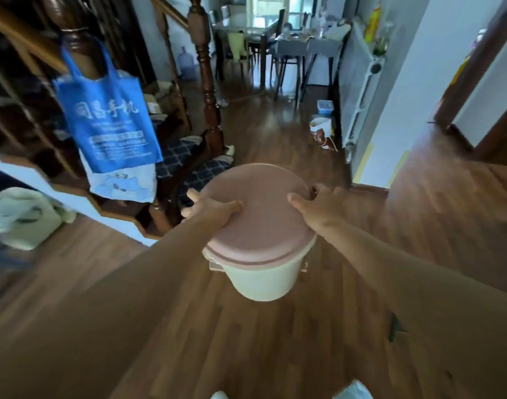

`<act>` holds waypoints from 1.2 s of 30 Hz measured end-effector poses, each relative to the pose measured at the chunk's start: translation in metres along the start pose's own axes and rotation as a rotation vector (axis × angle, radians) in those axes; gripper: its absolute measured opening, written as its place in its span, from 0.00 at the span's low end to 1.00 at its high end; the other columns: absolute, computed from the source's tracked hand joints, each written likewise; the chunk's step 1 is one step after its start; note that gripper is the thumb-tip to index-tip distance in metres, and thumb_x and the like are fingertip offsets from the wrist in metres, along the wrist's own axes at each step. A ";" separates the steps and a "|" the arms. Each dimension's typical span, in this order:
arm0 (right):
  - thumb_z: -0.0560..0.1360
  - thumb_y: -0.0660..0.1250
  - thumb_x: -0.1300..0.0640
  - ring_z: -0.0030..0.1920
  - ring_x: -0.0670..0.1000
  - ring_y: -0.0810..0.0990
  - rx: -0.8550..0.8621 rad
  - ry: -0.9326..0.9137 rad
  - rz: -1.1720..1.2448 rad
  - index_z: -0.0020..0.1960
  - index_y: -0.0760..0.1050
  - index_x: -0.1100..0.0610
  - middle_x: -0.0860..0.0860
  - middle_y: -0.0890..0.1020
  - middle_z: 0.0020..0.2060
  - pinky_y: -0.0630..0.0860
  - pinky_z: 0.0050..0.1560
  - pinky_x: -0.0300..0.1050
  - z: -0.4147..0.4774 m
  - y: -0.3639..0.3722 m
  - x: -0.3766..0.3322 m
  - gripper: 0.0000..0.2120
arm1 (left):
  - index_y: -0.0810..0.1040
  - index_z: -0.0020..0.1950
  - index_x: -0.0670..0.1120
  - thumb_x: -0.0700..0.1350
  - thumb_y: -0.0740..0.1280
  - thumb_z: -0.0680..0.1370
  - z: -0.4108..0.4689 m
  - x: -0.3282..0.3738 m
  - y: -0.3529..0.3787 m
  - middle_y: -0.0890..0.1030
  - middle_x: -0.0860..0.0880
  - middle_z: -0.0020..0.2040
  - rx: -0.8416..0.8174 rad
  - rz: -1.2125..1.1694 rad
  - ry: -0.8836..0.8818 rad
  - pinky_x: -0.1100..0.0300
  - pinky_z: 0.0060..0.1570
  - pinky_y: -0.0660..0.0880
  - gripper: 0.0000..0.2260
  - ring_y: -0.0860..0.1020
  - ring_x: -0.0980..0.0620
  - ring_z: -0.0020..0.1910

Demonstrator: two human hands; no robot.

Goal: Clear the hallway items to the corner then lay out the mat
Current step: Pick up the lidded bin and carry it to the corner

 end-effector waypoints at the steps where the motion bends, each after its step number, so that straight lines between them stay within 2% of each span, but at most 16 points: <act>1: 0.69 0.65 0.34 0.63 0.60 0.72 -0.028 -0.030 0.001 0.68 0.68 0.53 0.57 0.64 0.68 0.70 0.62 0.49 -0.001 0.013 -0.019 0.34 | 0.50 0.71 0.52 0.61 0.75 0.63 0.004 -0.011 -0.020 0.64 0.37 0.65 0.027 -0.023 -0.025 0.43 0.59 0.71 0.47 0.70 0.35 0.61; 4: 0.69 0.63 0.33 0.67 0.62 0.68 -0.102 -0.140 -0.070 0.70 0.66 0.52 0.58 0.64 0.70 0.68 0.64 0.54 -0.008 0.059 -0.079 0.36 | 0.49 0.72 0.50 0.60 0.77 0.62 0.017 -0.051 -0.078 0.67 0.37 0.65 0.096 -0.138 -0.095 0.43 0.60 0.72 0.49 0.72 0.36 0.61; 7: 0.69 0.62 0.31 0.66 0.62 0.69 -0.173 -0.273 -0.132 0.68 0.68 0.51 0.58 0.67 0.67 0.68 0.64 0.55 -0.025 0.116 -0.147 0.35 | 0.51 0.72 0.48 0.60 0.76 0.62 0.029 -0.099 -0.142 0.67 0.38 0.66 0.185 -0.201 -0.152 0.47 0.62 0.70 0.48 0.70 0.39 0.63; 10: 0.69 0.62 0.31 0.64 0.64 0.70 -0.252 -0.344 -0.134 0.68 0.67 0.51 0.58 0.65 0.67 0.69 0.63 0.55 -0.048 0.174 -0.202 0.35 | 0.50 0.72 0.52 0.62 0.76 0.61 0.032 -0.148 -0.203 0.64 0.37 0.64 0.307 -0.213 -0.278 0.49 0.54 0.71 0.49 0.71 0.38 0.60; 14: 0.68 0.63 0.32 0.60 0.64 0.71 -0.376 -0.414 -0.098 0.66 0.68 0.52 0.57 0.65 0.64 0.70 0.62 0.58 -0.083 0.251 -0.267 0.34 | 0.45 0.75 0.52 0.60 0.76 0.63 0.043 -0.205 -0.272 0.62 0.39 0.68 0.390 -0.266 -0.422 0.43 0.61 0.69 0.52 0.68 0.36 0.64; 19: 0.68 0.63 0.33 0.57 0.63 0.74 -0.510 -0.514 -0.071 0.66 0.68 0.53 0.56 0.67 0.61 0.73 0.58 0.57 -0.126 0.346 -0.349 0.35 | 0.45 0.75 0.52 0.57 0.76 0.64 0.063 -0.273 -0.351 0.61 0.39 0.68 0.486 -0.362 -0.550 0.42 0.64 0.67 0.51 0.66 0.37 0.66; 23: 0.68 0.64 0.34 0.60 0.61 0.74 -0.579 -0.586 -0.043 0.68 0.67 0.54 0.56 0.73 0.62 0.71 0.55 0.52 -0.147 0.407 -0.404 0.35 | 0.49 0.74 0.52 0.57 0.76 0.64 0.085 -0.311 -0.398 0.62 0.39 0.66 0.534 -0.416 -0.591 0.43 0.63 0.68 0.48 0.68 0.37 0.64; 28: 0.68 0.65 0.36 0.63 0.63 0.70 -0.623 -0.638 -0.085 0.68 0.67 0.53 0.58 0.68 0.63 0.70 0.59 0.53 -0.159 0.483 -0.475 0.34 | 0.49 0.74 0.51 0.57 0.76 0.64 0.131 -0.355 -0.451 0.63 0.38 0.66 0.583 -0.439 -0.661 0.44 0.62 0.69 0.49 0.69 0.36 0.63; 32: 0.68 0.65 0.36 0.63 0.63 0.70 -0.692 -0.694 -0.118 0.66 0.69 0.54 0.57 0.68 0.64 0.70 0.62 0.54 -0.162 0.556 -0.538 0.33 | 0.48 0.75 0.52 0.55 0.76 0.64 0.177 -0.388 -0.493 0.62 0.39 0.67 0.650 -0.515 -0.741 0.47 0.56 0.70 0.49 0.70 0.37 0.62; 36: 0.68 0.66 0.36 0.62 0.63 0.71 -0.765 -0.771 -0.140 0.66 0.69 0.53 0.57 0.68 0.63 0.71 0.61 0.54 -0.172 0.628 -0.606 0.32 | 0.50 0.74 0.53 0.56 0.76 0.63 0.221 -0.420 -0.542 0.63 0.39 0.66 0.730 -0.550 -0.803 0.46 0.53 0.70 0.48 0.70 0.37 0.61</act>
Point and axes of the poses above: each hand's wrist, its own z-axis towards the middle knuckle, its own y-axis out of the palm, x = y × z, the point moved 9 cm from there along z, towards the middle knuckle
